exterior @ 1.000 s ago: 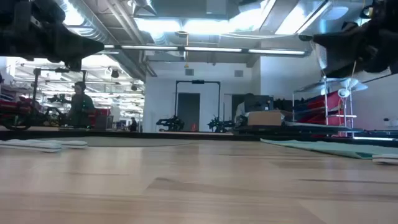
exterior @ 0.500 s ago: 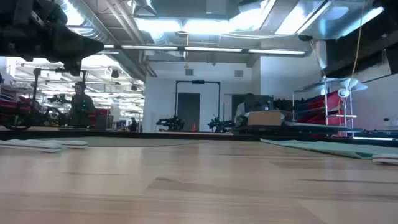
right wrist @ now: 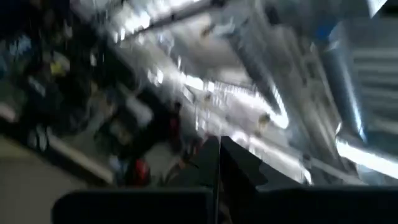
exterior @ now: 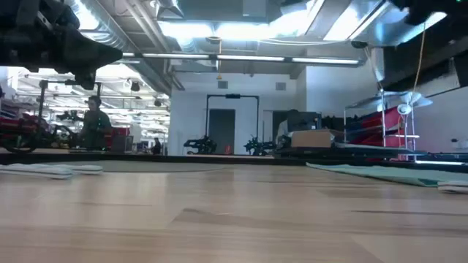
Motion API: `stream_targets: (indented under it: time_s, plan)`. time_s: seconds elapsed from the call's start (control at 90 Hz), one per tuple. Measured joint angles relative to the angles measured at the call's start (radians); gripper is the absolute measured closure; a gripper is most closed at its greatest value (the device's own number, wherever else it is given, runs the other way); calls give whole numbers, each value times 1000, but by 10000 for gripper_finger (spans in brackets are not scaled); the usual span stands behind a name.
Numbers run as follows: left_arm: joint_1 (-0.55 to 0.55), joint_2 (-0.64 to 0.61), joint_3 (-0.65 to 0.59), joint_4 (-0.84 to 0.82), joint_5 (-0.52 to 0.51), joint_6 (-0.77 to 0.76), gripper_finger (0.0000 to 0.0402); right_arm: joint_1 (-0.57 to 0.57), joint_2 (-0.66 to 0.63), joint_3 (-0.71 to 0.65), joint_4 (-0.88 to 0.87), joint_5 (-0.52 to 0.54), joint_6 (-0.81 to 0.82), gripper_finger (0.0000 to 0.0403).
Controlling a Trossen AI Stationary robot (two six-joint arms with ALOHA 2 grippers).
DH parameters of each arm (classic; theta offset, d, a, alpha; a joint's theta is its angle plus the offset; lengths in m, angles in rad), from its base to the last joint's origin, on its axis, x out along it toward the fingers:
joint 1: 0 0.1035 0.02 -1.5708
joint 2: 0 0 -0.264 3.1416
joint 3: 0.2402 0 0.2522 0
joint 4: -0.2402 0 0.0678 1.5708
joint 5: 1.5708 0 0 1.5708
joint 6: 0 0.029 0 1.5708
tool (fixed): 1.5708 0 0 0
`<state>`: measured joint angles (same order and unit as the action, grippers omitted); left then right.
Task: Set table place
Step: Fold the blue table napkin
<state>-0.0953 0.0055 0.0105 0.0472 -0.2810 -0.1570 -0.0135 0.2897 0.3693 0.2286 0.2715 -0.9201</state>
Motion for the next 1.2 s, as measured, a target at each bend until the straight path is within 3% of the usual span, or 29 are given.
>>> stream_targets:
  time_s: [0.222, 0.4, 0.511, 0.789, 1.067, 1.2]
  plan:
    - [4, 0, 0, 0, 0, 15, 402, 0, 337, 319, -538, 276, 133, 403]
    - [5, 0, 0, 1, 0, 11, 402, -4, 583, 467, -902, 296, 307, 403]
    - [5, 0, 0, 1, 0, 8, 402, -41, 711, 503, -1026, 289, 412, 403]
    - [5, 0, 0, 28, 0, 2, 402, -266, 975, 503, -1001, 280, 550, 403]
    - [5, 0, 0, 13, -4, 3, 402, -490, 1172, 503, -802, 109, 581, 403]
    - [5, 0, 0, 13, -7, 3, 402, -558, 1243, 503, -713, 93, 622, 403]
